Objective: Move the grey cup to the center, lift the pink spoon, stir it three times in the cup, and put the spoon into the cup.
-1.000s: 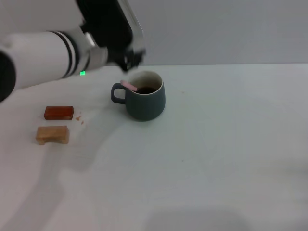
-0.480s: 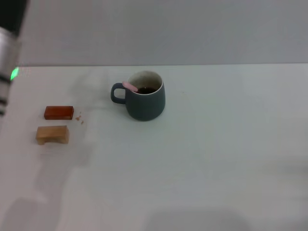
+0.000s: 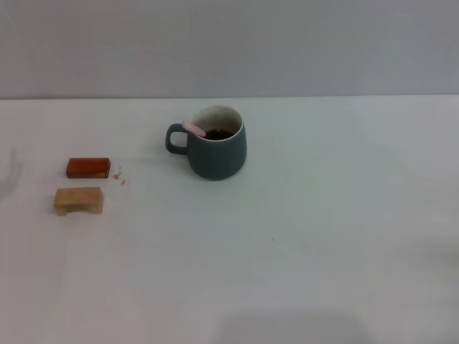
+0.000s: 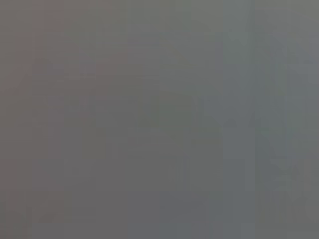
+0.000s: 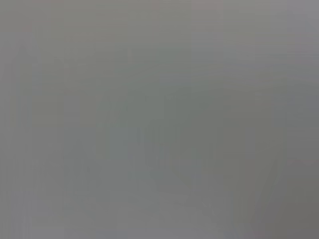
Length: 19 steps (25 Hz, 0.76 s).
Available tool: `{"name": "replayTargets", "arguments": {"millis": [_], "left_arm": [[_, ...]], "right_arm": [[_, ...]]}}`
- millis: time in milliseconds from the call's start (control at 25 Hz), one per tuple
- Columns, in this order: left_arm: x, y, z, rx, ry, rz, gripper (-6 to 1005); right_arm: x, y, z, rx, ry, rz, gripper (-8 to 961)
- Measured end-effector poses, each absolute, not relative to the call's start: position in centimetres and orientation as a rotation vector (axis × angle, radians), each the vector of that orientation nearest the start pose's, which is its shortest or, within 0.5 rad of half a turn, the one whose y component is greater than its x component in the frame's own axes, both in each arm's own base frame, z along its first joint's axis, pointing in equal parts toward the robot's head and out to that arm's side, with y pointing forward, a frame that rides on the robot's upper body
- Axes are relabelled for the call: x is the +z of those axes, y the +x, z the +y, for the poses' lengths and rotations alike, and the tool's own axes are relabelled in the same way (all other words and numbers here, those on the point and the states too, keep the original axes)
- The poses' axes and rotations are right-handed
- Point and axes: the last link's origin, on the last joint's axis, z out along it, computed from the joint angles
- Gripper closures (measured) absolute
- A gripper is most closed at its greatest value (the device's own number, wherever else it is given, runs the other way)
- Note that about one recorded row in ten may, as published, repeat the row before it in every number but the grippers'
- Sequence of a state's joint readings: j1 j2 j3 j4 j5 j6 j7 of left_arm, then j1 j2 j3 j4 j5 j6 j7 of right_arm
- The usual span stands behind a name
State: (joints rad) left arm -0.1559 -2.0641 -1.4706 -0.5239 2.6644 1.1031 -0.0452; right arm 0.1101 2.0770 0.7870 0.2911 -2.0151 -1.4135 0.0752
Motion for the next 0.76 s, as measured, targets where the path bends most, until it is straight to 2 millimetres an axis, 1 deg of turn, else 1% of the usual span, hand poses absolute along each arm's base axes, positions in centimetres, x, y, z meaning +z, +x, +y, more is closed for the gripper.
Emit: {"name": "replayTargets", "arguments": {"millis": [40, 200, 360, 600, 760], "left_arm": [[6.2, -36.6, 29.7, -0.666, -1.214, -0.512, 221], [5.5, -37.7, 29.0, -0.624, -1.229, -0.530, 175], [5.2, -37.8, 28.9, -0.617, -1.238, -0.538, 163], [4.3, -37.2, 29.1, -0.620, -1.286, -0.526, 163], [4.1, -37.2, 29.1, -0.621, -1.297, -0.525, 163]], "right_arm": [[1.9, 38.2, 22.3, 0.679, -1.192, 0.610, 953], [2.1, 38.2, 22.0, 0.685, -1.186, 0.598, 953], [2.1, 38.2, 22.0, 0.681, -1.185, 0.594, 954], [2.4, 38.4, 21.7, 0.670, -1.185, 0.578, 954], [2.4, 38.5, 21.6, 0.664, -1.188, 0.575, 954]]}}
